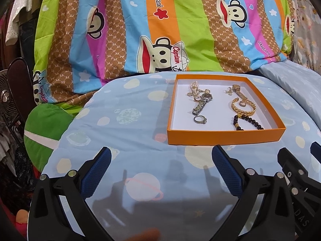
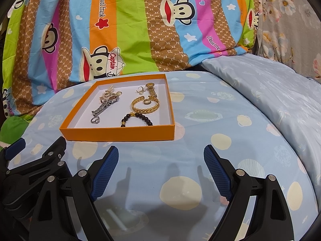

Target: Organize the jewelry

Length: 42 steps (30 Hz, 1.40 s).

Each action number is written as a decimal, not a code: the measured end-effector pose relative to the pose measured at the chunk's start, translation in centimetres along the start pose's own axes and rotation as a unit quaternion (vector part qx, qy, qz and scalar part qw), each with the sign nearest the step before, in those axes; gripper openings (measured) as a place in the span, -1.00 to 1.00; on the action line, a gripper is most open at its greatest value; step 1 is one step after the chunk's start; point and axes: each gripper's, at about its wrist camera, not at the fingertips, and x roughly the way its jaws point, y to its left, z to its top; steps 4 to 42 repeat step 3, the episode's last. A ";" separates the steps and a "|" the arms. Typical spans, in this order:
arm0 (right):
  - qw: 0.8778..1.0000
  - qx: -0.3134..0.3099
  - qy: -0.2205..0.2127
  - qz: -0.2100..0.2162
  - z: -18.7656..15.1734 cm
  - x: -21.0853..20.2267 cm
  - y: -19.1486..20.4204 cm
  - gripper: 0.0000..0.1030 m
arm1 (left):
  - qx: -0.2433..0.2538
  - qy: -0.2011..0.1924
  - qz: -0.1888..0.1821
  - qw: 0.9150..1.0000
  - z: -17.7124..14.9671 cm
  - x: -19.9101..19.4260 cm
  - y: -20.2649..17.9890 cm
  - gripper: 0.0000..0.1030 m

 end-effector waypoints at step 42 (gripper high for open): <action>1.000 0.000 -0.001 0.001 0.1 0.0 -0.1 0.66 | 0.000 -0.002 0.001 1.000 0.0 -0.1 -0.1 0.90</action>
